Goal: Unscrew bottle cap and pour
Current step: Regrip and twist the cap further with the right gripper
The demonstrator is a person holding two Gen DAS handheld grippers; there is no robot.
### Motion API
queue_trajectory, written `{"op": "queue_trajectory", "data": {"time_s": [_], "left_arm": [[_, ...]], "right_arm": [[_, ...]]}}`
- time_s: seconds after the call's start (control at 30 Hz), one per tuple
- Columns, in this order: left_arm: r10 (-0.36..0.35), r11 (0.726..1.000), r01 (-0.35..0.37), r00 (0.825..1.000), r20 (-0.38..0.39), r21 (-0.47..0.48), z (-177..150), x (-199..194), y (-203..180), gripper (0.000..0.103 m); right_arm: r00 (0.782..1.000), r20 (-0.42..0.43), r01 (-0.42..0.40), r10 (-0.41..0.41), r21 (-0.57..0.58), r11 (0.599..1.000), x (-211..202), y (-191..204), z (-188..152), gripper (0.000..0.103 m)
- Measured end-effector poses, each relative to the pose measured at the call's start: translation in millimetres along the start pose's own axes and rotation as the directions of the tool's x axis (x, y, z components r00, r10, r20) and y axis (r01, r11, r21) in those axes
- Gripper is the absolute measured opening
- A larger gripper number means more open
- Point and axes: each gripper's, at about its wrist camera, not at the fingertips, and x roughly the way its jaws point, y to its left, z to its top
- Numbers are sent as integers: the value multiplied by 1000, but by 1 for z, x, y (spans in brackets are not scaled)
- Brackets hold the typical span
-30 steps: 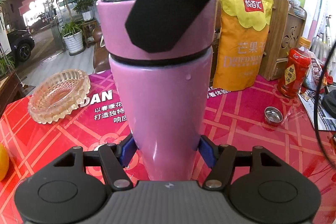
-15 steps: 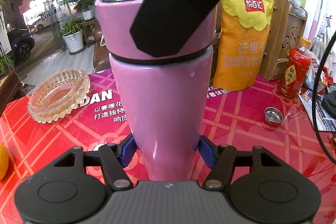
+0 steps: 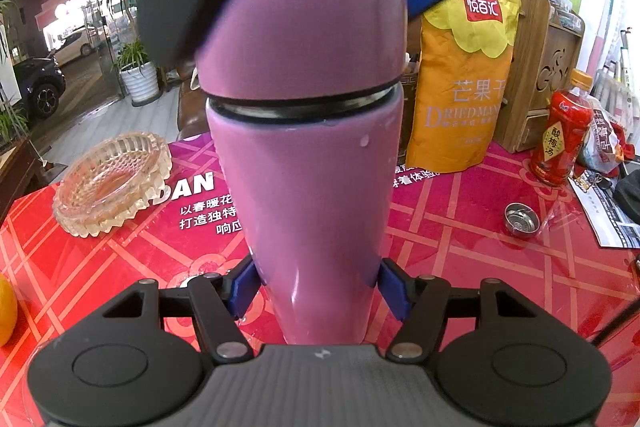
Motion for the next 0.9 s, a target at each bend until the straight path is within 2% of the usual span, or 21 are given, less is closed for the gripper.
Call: {"op": "queue_trajectory", "data": {"time_s": [0.03, 0.4, 0.6, 0.73, 0.77, 0.9], "left_arm": [[1, 1000, -1, 1000, 0, 1, 0, 0, 0, 66], [7, 1000, -7, 1000, -2, -4, 2, 3, -1, 66], [5, 1000, -5, 1000, -4, -3, 1, 2, 0, 66], [4, 1000, -4, 1000, -4, -4, 2, 3, 0, 66], [4, 1000, -4, 1000, -4, -4, 2, 2, 0, 66], [3, 1000, -3, 1000, -3, -6, 2, 3, 1, 66]], "right_arm": [[1000, 2, -4, 4, -1, 1000, 0, 0, 0, 64], [999, 18, -43, 43, -14, 999, 2, -5, -3, 63], [993, -52, -113, 106, -142, 984, 6, -7, 5, 63], [995, -49, -90, 83, -159, 983, 7, -2, 2, 67], [997, -39, -70, 65, -144, 987, 7, 0, 0, 73], [999, 16, -32, 32, -2, 999, 6, 4, -10, 75]]}}
